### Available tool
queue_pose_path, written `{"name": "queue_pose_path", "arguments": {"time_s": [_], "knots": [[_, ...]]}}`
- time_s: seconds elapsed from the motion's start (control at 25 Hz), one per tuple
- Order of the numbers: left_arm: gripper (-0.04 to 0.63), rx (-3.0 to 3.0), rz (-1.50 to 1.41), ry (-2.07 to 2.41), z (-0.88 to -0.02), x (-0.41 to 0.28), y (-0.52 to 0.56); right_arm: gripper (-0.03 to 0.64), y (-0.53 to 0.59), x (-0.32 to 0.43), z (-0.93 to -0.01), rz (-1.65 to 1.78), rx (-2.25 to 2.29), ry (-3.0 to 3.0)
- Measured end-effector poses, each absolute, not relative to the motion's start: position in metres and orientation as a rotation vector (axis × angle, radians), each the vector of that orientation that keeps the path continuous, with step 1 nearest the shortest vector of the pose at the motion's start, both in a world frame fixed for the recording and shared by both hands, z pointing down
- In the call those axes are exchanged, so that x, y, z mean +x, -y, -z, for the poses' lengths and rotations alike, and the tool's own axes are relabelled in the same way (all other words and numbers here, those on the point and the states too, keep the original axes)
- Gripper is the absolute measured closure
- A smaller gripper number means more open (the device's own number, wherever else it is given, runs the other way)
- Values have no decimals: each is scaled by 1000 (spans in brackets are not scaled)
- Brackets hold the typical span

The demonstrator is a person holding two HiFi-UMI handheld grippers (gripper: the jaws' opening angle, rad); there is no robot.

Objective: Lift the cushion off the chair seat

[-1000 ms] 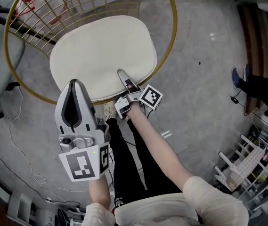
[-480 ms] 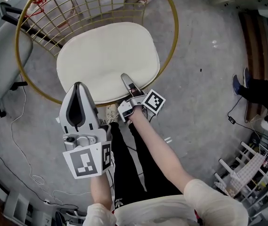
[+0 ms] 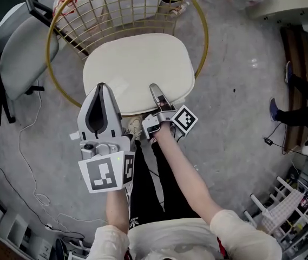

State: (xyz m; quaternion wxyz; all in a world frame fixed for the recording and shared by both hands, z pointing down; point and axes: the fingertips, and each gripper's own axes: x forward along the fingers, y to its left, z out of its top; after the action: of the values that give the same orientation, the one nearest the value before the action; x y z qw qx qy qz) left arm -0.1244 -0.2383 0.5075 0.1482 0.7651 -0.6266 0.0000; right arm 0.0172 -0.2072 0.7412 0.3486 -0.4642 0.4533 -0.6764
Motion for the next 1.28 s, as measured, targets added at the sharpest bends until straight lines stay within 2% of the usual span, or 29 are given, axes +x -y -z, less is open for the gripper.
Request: {"name": "queue_pose_path", "arguments": {"time_s": [0.36,0.72,1.0,1.28], "knots": [[582,2231,27,1824,-405,-137,228,574,205,21,-631,1697,-1303,-1358],[583,2237,65,1928,-280,-157,233,575,281,22,-415,1354,-1227,-1697],[583,2371,197,2061,-147,-156,233,575,287,34,-219,914,-1238,-1976],[582,2402,231,2134,-95,-157,214,574,241,43,-98,309,-1419,-2257]]}}
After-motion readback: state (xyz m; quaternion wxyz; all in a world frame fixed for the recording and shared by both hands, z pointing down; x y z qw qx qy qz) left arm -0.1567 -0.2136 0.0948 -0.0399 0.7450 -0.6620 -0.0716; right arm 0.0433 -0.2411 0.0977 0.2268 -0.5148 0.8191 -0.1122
